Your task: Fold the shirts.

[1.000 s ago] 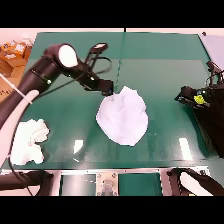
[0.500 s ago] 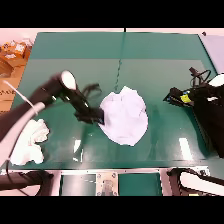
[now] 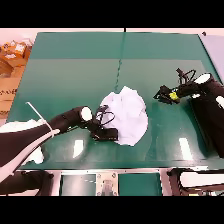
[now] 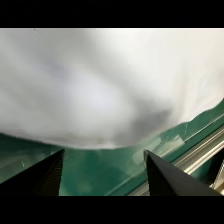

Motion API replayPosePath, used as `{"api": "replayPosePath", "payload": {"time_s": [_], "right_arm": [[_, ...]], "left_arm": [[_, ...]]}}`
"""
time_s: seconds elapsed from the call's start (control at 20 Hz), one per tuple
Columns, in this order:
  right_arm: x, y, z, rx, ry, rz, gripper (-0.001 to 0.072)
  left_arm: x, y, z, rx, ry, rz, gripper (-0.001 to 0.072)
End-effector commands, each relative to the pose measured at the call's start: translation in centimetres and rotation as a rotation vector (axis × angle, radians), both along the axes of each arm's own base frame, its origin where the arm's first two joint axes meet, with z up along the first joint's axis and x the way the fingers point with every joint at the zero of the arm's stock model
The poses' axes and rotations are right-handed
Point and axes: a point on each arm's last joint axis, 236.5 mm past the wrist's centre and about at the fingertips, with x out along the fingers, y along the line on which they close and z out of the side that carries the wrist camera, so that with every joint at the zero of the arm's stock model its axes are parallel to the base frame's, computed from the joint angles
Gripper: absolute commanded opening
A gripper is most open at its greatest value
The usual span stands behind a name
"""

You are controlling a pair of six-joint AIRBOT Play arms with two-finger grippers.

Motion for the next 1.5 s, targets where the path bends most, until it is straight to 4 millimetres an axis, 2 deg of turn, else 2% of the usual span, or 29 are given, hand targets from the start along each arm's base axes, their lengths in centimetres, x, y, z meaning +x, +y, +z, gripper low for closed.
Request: {"api": "replayPosePath", "payload": {"time_s": [0.0, 0.1, 0.15, 0.2, 0.25, 0.35, 0.55, 0.6, 0.65, 0.7, 0.75, 0.9, 1.1, 1.2, 1.25, 1.35, 1.45], "right_arm": [[0.3, 0.2, -0.1, 0.007, -0.003, 0.0, 0.0395], [0.3, 0.3, -0.1, 0.007, -0.003, 0.001, 0.0395], [0.3, 0.3, -0.1, 0.007, -0.003, 0.001, 0.0395], [0.2, 0.3, -0.1, 0.007, -0.002, 0.002, 0.0384], [0.2, 0.3, -0.1, 0.008, -0.001, 0.003, 0.0366], [0.1, 0.3, -0.2, 0.009, 0.004, 0.005, 0.0291], [-0.6, 0.7, -0.2, 0.022, 0.029, 0.021, 0.0287], [-0.9, 1.3, -0.3, 0.025, 0.036, 0.035, 0.0291], [-1.0, 2.2, -0.4, 0.035, 0.039, 0.047, 0.033], [-1.0, 3.5, -0.3, 0.057, 0.032, 0.053, 0.0479], [-0.5, 5.1, -0.3, 0.08, 0.014, 0.052, 0.0516], [0.4, 10.7, -1.2, 0.133, -0.009, 0.082, 0.0516], [-1.8, 18.5, -4.1, 0.21, 0.081, 0.176, 0.0485], [-2.2, 21.1, -4.7, 0.236, 0.101, 0.206, 0.0457], [-2.0, 21.7, -4.7, 0.241, 0.097, 0.213, 0.0331], [-0.4, 21.7, -3.8, 0.242, 0.052, 0.208, 0.0013], [2.0, 20.3, -0.9, 0.256, -0.019, 0.205, 0.0009]], "left_arm": [[2.7, 0.1, -0.9, 0.004, -0.077, 0.105, 0.0594], [2.5, -0.1, -0.8, 0.0, -0.068, 0.109, 0.0593], [2.5, -0.1, -0.8, -0.003, -0.067, 0.111, 0.0529], [2.7, 0.1, -0.8, 0.002, -0.082, 0.096, 0.0251], [2.8, 0.6, -0.9, 0.005, -0.092, 0.065, 0.0021], [3.2, 3.3, -0.6, 0.044, -0.053, 0.008, 0.0024], [6.8, 15.4, 0.1, 0.244, -0.041, -0.068, 0.0024], [7.4, 17.7, 0.3, 0.259, -0.04, -0.084, 0.0024], [8.0, 19.5, 0.6, 0.253, -0.046, -0.088, 0.0025], [8.7, 21.0, 0.7, 0.247, -0.054, -0.072, 0.0025], [9.3, 22.1, 0.7, 0.245, -0.06, -0.047, 0.0025], [10.3, 23.7, 0.7, 0.241, -0.089, -0.017, 0.0025], [11.0, 23.7, 0.6, 0.24, -0.119, -0.01, 0.0025], [11.3, 23.7, 0.7, 0.24, -0.134, -0.017, 0.0025], [11.5, 23.7, 0.9, 0.237, -0.142, -0.019, 0.0025], [12.1, 23.7, 1.5, 0.239, -0.156, -0.024, 0.0025], [12.9, 24.0, 3.3, 0.25, -0.17, -0.045, 0.0025]]}}
